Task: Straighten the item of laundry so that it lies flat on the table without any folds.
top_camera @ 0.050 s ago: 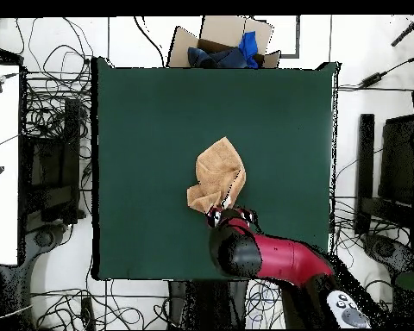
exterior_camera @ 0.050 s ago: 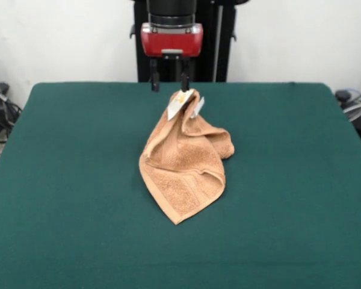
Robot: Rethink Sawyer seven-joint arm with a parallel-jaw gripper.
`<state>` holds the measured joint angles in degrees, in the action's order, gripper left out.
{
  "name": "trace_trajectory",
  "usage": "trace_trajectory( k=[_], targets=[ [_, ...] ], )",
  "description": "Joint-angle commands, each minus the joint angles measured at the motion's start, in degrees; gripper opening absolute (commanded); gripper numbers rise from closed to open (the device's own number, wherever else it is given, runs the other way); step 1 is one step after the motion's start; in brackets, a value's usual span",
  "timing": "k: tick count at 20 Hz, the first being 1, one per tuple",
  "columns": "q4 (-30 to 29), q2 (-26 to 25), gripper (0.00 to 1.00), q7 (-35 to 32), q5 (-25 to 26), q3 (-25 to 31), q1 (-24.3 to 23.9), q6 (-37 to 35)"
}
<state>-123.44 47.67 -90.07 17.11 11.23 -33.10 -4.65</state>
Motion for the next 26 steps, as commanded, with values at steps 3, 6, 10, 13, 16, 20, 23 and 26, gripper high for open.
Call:
trace_trajectory(
  k=[3,6,10,13,16,20,23,26],
  targets=[
    [0.4,-0.5,1.0,-8.6,3.6,-7.1,10.2,1.0],
    [1.5,-1.0,1.0,-10.4,2.2,-10.7,14.5,1.2],
    [2.5,-2.3,1.0,-11.9,-0.2,-13.4,18.9,1.6],
    [2.7,-3.2,1.0,-12.3,-1.2,-14.2,20.4,2.1],
    [2.0,-4.2,1.0,-12.2,-1.3,-13.8,20.2,3.5],
    [0.5,-4.0,1.0,-12.1,-0.9,-13.4,19.9,4.2],
    [-0.6,-3.6,1.0,-11.5,-0.7,-11.0,17.4,4.2],
    [-1.2,-3.4,1.0,-10.5,0.1,-9.3,15.0,4.1]
  ],
)
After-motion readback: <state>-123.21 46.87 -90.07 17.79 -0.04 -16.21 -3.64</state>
